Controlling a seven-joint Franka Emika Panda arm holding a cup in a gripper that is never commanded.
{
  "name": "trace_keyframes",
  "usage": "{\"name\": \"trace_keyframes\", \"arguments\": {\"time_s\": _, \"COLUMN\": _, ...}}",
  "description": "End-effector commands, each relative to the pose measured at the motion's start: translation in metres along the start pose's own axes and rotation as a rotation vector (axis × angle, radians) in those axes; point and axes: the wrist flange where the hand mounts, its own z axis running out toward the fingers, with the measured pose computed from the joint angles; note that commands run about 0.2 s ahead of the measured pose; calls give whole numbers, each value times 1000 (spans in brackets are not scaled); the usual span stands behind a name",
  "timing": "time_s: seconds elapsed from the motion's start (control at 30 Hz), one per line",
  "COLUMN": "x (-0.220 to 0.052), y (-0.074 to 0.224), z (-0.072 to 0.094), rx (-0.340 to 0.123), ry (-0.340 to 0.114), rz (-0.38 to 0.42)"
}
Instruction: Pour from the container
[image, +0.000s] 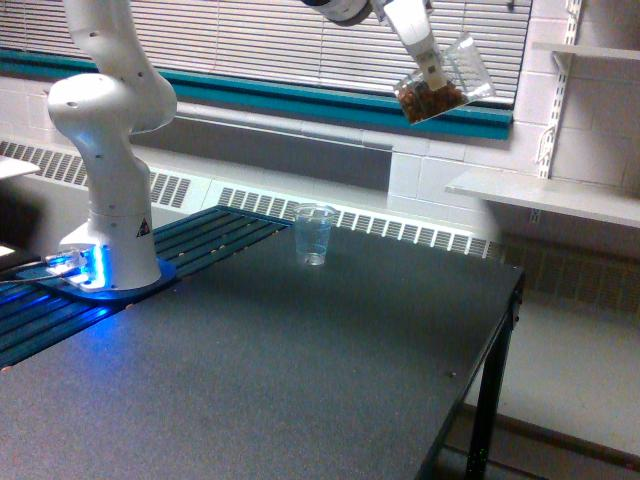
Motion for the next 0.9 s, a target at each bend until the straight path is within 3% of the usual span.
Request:
{"name": "trace_keyframes", "arguments": {"time_s": 0.03, "x": -41, "y": -24, "z": -19, "rx": 35, "ry": 10, "rz": -88}}
{"name": "trace_keyframes", "arguments": {"time_s": 0.43, "x": -123, "y": -33, "z": -42, "rx": 54, "ry": -10, "rz": -211}}
{"name": "trace_keyframes", "arguments": {"time_s": 0.9, "x": -209, "y": -29, "z": -63, "rx": 62, "ry": -45, "rz": -286}}
